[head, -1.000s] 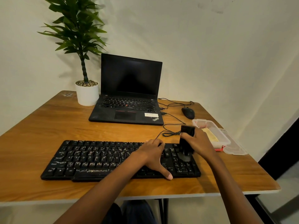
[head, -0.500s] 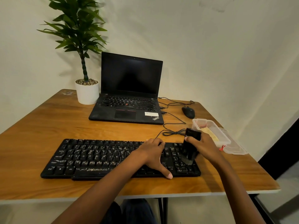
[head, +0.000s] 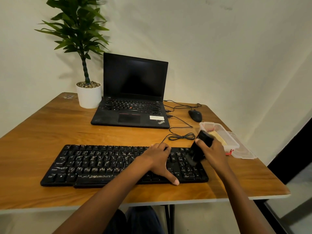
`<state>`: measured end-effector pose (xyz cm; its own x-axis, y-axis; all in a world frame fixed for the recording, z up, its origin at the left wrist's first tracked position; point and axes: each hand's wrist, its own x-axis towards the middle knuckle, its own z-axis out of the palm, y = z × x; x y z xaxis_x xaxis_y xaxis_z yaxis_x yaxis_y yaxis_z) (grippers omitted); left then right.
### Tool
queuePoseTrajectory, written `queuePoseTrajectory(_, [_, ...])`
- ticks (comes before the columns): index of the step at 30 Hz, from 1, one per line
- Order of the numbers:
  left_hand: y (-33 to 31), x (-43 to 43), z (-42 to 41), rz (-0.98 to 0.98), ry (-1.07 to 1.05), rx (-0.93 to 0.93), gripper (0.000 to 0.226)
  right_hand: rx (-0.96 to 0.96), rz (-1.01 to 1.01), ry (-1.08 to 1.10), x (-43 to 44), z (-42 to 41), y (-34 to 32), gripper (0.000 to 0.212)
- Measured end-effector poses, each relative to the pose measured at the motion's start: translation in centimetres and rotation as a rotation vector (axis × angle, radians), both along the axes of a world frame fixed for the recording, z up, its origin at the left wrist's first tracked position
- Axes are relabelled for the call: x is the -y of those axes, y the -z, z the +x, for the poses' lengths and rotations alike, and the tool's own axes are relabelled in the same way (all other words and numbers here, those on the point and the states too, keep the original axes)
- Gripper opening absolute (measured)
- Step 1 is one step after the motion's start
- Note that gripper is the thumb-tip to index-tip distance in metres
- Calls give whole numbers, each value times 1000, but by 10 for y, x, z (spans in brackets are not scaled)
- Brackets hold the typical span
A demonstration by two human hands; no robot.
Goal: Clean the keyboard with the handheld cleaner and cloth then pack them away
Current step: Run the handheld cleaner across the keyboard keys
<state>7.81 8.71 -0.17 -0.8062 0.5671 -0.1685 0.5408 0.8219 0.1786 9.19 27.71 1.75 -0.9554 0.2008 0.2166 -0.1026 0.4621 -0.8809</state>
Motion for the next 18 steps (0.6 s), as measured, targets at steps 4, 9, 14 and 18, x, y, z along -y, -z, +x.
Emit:
queuePoseTrajectory(4, [0,0,0,10,-8,10,118,125,64,-76,-3,-2,-7,12])
queuePoseTrajectory(9, [1,0,-1,12,-12,6,118,-23,184,-38,11,-7,-2,26])
queuePoseTrajectory(14, [1,0,-1,19,-12,-5,118,57,382,-99,16,2,-4,21])
queuePoseTrajectory(18, [1,0,0,22,-8,-14,117,186,376,-134,7,2,-13,12])
